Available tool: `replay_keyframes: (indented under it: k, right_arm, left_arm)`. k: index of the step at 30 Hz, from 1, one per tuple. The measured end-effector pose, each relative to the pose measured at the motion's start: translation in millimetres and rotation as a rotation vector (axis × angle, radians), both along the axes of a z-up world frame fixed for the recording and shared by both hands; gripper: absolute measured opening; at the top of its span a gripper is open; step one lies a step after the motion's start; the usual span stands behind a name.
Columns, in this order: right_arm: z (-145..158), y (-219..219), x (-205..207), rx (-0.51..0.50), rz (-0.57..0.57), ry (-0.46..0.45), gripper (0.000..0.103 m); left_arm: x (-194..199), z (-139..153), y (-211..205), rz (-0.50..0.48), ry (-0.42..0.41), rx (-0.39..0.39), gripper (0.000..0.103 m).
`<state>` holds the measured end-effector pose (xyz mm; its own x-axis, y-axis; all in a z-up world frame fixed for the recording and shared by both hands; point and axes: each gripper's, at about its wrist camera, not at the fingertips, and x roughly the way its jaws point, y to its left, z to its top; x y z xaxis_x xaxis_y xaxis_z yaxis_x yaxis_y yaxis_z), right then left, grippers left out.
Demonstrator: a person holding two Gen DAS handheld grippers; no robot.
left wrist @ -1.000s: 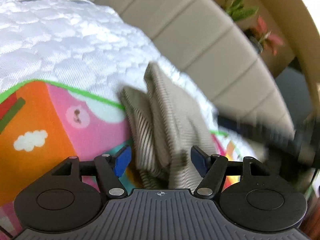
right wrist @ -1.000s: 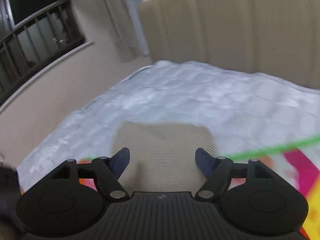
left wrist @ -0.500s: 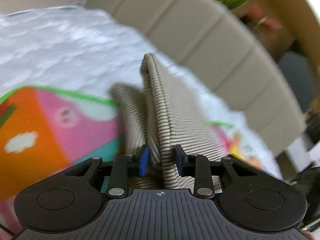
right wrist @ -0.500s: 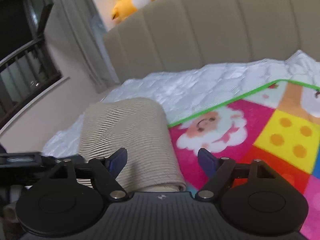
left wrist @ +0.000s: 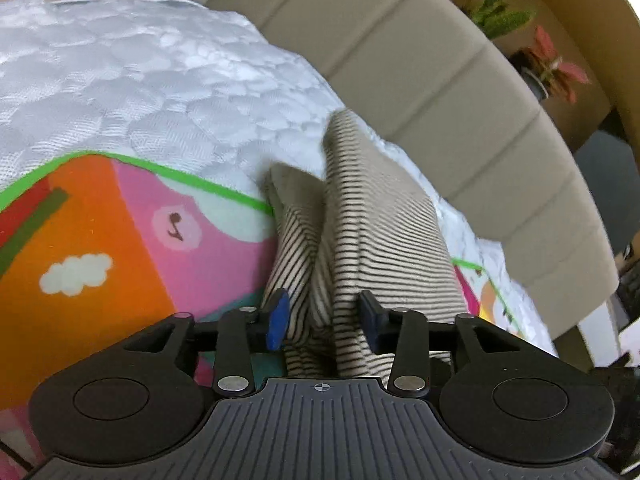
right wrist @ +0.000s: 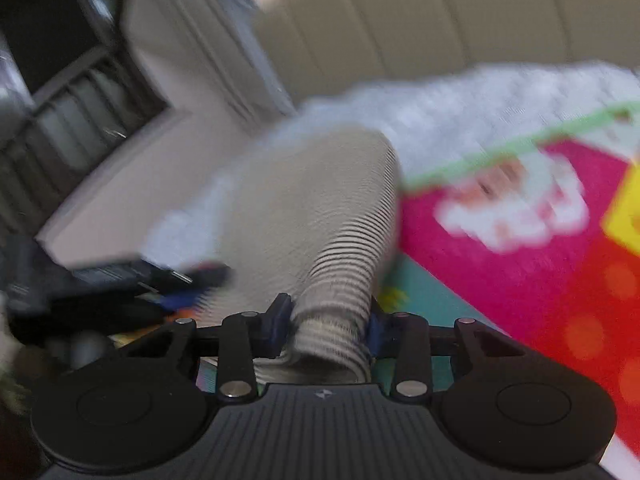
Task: Fold clothes
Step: 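Lay the folded sweater down on the mat and open both tools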
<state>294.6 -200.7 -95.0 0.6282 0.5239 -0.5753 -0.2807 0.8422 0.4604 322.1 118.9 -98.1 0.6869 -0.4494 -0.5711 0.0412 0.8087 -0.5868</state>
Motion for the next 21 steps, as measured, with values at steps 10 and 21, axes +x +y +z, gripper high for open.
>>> replay_keyframes:
  k: [10,21]
  right_arm:
    - [25,5,-43,-0.145,-0.025,-0.102,0.082]
    - [90,-36,-169,-0.211,-0.102,-0.233,0.103]
  left_arm:
    - [-50,33,-26,0.094,-0.098,0.314,0.069]
    - [-204,104,-51,0.178,-0.253,0.481,0.103]
